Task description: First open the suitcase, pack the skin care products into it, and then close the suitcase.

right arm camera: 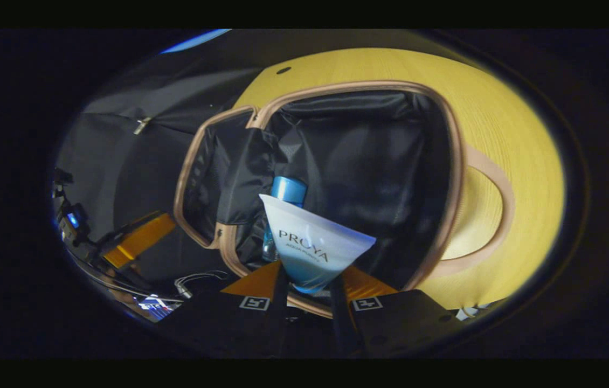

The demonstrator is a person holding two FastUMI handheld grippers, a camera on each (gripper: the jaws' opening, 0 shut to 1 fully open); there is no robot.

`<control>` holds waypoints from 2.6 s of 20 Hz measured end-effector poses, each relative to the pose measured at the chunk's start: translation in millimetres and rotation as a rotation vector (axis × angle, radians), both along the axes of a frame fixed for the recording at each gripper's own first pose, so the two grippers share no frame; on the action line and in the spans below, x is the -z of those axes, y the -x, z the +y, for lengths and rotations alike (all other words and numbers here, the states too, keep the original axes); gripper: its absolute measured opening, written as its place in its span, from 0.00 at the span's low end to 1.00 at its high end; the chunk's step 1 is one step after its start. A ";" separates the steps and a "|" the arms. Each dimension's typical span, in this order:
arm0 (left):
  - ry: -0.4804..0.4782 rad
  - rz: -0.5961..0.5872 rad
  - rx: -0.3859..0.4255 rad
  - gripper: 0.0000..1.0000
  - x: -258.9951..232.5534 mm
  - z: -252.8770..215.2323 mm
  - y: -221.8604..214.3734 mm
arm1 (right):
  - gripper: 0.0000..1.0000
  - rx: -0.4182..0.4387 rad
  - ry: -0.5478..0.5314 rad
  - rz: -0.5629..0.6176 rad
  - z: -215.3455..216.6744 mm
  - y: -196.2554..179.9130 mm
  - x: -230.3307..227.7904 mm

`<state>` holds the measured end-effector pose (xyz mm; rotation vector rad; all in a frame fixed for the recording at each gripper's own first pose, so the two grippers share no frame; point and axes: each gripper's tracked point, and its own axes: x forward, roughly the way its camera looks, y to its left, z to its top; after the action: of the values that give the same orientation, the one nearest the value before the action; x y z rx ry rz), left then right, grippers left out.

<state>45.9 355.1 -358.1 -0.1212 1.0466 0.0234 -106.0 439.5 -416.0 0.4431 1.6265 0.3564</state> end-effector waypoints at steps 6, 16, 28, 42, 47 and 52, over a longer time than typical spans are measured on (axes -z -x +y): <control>0.053 -0.011 -0.145 0.93 -4.3 57.2 16.9 | 0.48 0.042 0.177 0.110 -14.5 5.2 30.1; -0.015 0.000 -0.102 0.92 19.9 104.5 -32.6 | 0.90 0.086 0.071 -0.109 -12.9 -21.9 -46.3; -0.119 0.183 -0.063 0.91 85.3 190.3 -124.3 | 0.98 0.118 -0.001 -0.389 -58.7 -74.9 -125.0; -0.104 0.319 -0.038 0.16 123.8 187.3 -128.1 | 0.98 0.170 0.047 -0.390 -98.3 -62.2 -123.2; -0.112 0.137 0.038 0.11 40.0 172.2 -136.6 | 0.98 0.167 0.111 -0.490 -133.0 -62.3 -126.7; -0.055 -0.075 0.127 0.09 -63.4 129.0 -128.4 | 0.98 0.177 0.124 -0.530 -159.2 -57.8 -136.4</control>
<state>174.3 484.1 -294.7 -0.0055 0.9759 -0.0669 -48.2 280.4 -279.6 0.3572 1.0779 0.2131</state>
